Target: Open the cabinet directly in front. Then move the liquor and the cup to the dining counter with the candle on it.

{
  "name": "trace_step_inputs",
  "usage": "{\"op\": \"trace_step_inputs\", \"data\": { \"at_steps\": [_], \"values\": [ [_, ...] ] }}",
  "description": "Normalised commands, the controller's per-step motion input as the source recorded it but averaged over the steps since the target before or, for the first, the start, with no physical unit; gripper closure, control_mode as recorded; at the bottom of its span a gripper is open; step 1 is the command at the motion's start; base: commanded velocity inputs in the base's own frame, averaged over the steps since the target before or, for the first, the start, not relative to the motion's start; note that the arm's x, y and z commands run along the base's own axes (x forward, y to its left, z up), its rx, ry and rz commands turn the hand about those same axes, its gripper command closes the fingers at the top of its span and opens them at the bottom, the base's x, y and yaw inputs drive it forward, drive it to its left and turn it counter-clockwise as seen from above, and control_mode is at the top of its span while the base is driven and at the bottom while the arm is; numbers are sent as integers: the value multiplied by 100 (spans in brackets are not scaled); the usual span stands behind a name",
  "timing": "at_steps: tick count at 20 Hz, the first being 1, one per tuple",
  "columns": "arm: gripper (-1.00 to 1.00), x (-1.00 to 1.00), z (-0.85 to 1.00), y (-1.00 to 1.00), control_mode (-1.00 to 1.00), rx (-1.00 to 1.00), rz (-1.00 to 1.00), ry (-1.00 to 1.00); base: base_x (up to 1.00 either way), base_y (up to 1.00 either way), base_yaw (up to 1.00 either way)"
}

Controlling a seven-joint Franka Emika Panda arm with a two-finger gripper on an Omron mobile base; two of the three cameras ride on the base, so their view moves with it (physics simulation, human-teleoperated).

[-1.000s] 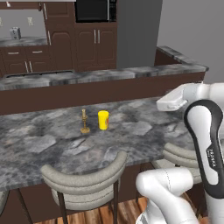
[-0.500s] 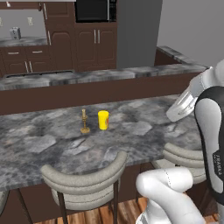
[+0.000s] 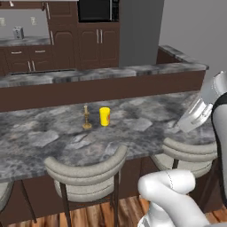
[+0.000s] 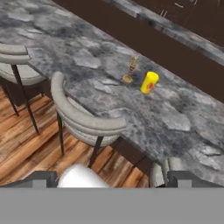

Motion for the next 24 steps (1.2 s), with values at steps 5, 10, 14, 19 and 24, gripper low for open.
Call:
{"op": "trace_step_inputs", "data": {
  "at_steps": [5,10,14,19,24],
  "values": [
    [-100,0,0,0,100,0,0,0,-88,86,4],
    [-100,0,0,0,100,0,0,0,-42,100,0],
    [-100,0,0,0,100,0,0,0,-11,100,0],
    [-100,0,0,0,100,0,0,0,0,100,0],
    [-100,0,0,0,100,0,0,0,0,100,0]
  ]
}}
